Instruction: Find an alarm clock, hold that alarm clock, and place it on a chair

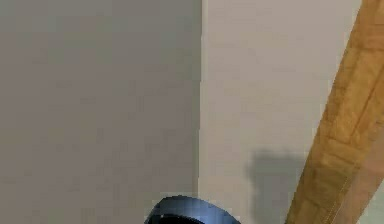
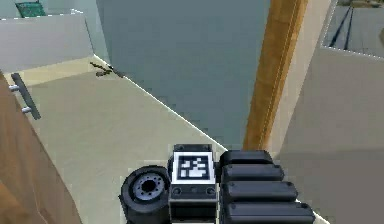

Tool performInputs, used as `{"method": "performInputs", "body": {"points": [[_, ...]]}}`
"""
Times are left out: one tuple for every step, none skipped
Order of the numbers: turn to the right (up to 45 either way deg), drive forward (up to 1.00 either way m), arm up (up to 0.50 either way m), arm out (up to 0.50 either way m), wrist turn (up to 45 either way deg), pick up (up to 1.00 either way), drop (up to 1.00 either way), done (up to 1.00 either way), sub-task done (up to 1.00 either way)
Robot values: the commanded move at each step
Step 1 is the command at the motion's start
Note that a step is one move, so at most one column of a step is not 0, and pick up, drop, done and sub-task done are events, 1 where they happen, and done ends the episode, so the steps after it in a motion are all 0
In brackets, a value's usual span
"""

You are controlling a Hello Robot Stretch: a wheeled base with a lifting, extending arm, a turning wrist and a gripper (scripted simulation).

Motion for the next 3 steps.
{"method": "performInputs", "body": {"points": [[-45.0, 0.00, 0.00, 0.00, 0.0, 0.00, 0.00, 0.00, 0.00], [9.0, 0.00, 0.00, 0.00, 0.0, 0.00, 0.00, 0.00, 0.00], [45.0, 0.00, 0.00, 0.00, 0.0, 0.00, 0.00, 0.00, 0.00]]}}
